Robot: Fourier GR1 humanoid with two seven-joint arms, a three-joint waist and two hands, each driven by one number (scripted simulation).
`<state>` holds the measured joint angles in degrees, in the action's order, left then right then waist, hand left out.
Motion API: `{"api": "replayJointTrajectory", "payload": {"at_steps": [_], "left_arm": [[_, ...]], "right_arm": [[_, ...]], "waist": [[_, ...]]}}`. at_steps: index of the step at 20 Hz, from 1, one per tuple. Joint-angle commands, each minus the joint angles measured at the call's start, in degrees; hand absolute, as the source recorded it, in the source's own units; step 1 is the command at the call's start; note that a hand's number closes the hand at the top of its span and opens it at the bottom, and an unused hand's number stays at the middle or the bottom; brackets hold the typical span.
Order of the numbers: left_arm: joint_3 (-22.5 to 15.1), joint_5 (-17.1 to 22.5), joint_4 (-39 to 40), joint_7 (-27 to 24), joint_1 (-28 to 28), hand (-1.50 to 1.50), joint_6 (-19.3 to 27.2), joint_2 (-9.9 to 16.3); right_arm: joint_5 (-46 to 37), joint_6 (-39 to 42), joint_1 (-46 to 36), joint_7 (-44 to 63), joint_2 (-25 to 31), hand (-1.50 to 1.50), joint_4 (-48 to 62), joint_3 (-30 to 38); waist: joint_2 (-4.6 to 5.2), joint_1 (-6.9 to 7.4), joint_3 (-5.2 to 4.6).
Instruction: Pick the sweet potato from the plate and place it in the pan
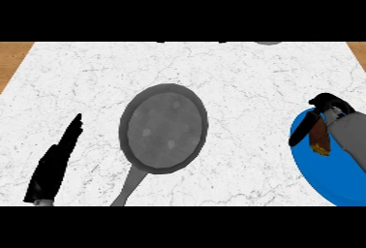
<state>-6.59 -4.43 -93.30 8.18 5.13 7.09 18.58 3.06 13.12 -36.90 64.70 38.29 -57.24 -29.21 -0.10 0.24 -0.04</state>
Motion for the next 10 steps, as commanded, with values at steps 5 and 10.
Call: {"api": "replayJointTrajectory", "payload": {"at_steps": [5,10], "left_arm": [[2.91,0.84,1.63,0.32,-1.35,0.00,-2.31,0.42],[1.70,-1.09,-0.67,2.34,-1.31,0.00,-2.42,-1.44]], "right_arm": [[-2.32,1.82,2.61,5.88,-0.52,-1.50,-0.12,2.16],[-7.47,-0.72,-0.60,-1.64,-5.22,1.50,9.17,6.54]], "waist": [[-0.04,-0.41,0.00],[0.16,0.36,0.05]]}}
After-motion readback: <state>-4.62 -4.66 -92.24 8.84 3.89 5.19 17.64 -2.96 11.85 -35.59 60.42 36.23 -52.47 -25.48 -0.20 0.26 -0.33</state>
